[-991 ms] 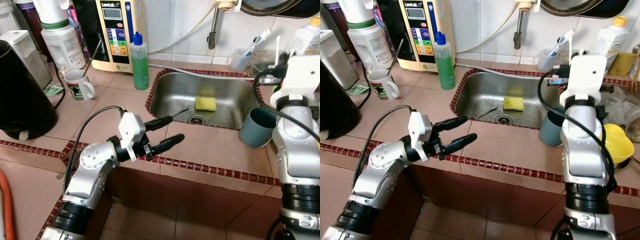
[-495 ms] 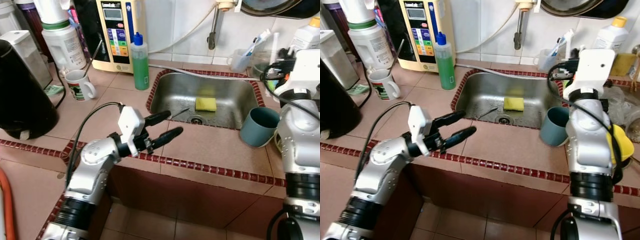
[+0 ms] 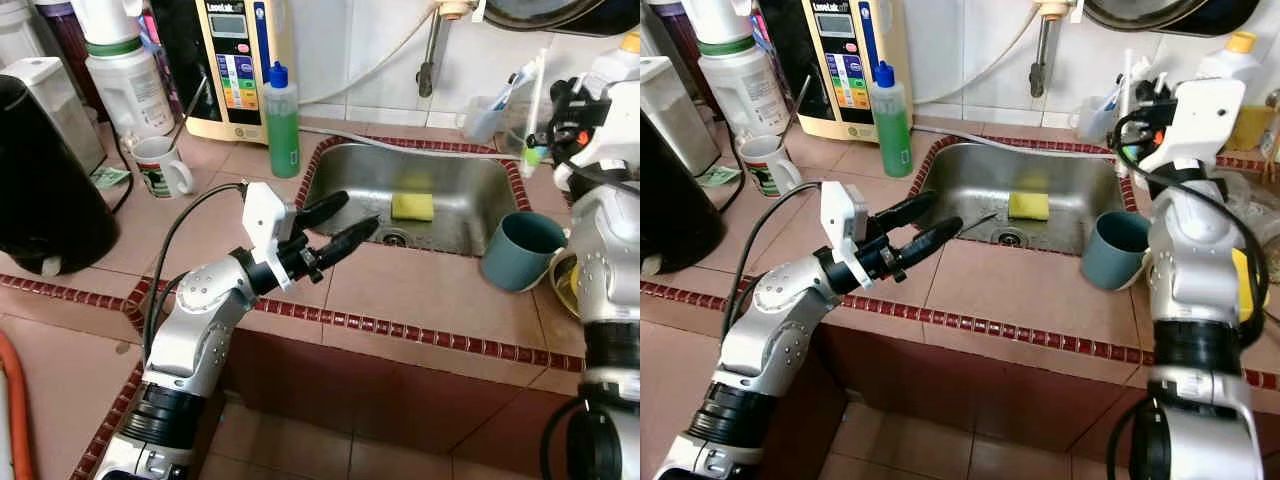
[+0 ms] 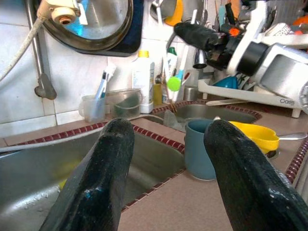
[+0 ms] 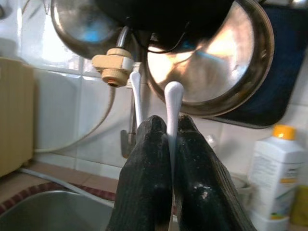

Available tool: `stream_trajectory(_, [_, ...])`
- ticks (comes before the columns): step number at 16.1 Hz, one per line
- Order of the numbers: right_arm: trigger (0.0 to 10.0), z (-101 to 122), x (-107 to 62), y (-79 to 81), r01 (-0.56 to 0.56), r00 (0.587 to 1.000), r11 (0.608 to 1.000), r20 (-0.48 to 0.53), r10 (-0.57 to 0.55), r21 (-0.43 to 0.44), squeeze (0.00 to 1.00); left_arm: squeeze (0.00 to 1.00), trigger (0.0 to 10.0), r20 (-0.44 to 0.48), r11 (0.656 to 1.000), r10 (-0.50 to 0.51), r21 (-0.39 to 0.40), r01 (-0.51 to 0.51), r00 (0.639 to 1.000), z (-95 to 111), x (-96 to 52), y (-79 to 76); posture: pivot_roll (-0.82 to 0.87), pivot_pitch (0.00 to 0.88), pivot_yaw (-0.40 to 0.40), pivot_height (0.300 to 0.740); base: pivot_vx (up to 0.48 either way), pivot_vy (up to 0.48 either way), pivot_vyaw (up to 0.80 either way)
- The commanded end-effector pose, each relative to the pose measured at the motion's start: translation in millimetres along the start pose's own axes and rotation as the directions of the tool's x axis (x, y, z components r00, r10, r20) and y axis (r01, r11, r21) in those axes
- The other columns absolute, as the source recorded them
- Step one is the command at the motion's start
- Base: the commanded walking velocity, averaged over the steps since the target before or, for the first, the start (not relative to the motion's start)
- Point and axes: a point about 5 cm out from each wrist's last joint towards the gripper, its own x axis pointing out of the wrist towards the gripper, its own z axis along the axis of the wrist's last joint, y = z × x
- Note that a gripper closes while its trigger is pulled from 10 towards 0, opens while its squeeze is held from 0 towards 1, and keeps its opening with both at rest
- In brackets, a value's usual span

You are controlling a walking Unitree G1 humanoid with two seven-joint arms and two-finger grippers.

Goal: Kitchen organization

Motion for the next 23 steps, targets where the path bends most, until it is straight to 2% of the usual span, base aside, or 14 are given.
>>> stream_trajectory(1, [10.0, 6, 4.4, -3.7, -0.012, 0.999, 1.0, 0.034, 0.011, 0.026, 0.0, 0.0, 10.0, 0.016, 1.0, 0.0, 0.009, -0.001, 1.0, 8, 1.7, -0.5, -0.1, 0.086, 0.038, 0.74, 0.0, 0.0, 0.0])
stream_trajectory(3, [10.0, 3, 8.9, -1.2, -0.053, 0.998, 0.992, 0.036, 0.049, 0.116, 0.0, 0.0, 10.0, -0.004, 1.0, 0.016, -0.014, -0.016, 1.0, 7, 2.3, -4.3, -0.09, 0.144, 0.044, 0.74, 0.0, 0.0, 0.0])
stream_trajectory(9, [10.0, -1, 21.3, 6.4, -0.102, 0.995, 0.959, 0.032, 0.097, 0.263, 0.0, 0.0, 10.0, -0.056, 0.997, 0.043, -0.067, -0.046, 0.998, 6, -4.2, -11.5, -0.08, 0.236, 0.056, 0.74, 0.0, 0.0, 0.0])
stream_trajectory(11, [10.0, -3, 28.6, 17.9, -0.149, 0.989, 0.939, 0.028, 0.148, 0.31, 0.0, 0.0, 10.0, -0.07, 0.995, 0.044, -0.087, -0.05, 0.997, 5, -5.4, -15.4, -0.08, 0.255, 0.054, 0.74, 0.0, 0.0, 0.0])
stream_trajectory(13, [10.0, 2, 34.8, 31.0, -0.205, 0.979, 0.923, 0.06, 0.197, 0.326, 0.0, 0.0, 10.0, -0.08, 0.994, 0.043, -0.101, -0.051, 0.996, 5, -5.5, -18.3, -0.07, 0.259, 0.054, 0.74, 0.0, 0.0, 0.0])
stream_trajectory(21, [10.0, 9, 47.4, 40.2, -0.239, 0.971, 0.894, 0.094, 0.22, 0.38, 0.0, 0.0, 10.0, -0.09, 0.992, 0.057, -0.105, -0.066, 0.994, 7, -6.9, -17.8, -0.07, 0.244, 0.048, 0.74, 0.0, 0.0, 0.0])
stream_trajectory(22, [10.0, 9, 50.1, 51.3, -0.283, 0.959, 0.875, 0.104, 0.263, 0.393, 0.0, 0.0, 10.0, -0.09, 0.992, 0.058, -0.106, -0.067, 0.994, 7, -6.1, -18.2, -0.08, 0.24, 0.046, 0.74, 0.0, 0.0, 0.0])
stream_trajectory(23, [10.0, 9, 50.6, 54.4, -0.3, 0.954, 0.867, 0.109, 0.28, 0.398, 0.0, 0.0, 10.0, -0.089, 0.992, 0.057, -0.108, -0.067, 0.994, 6, -5.6, -18.2, -0.08, 0.237, 0.045, 0.74, 0.0, 0.0, 0.0])
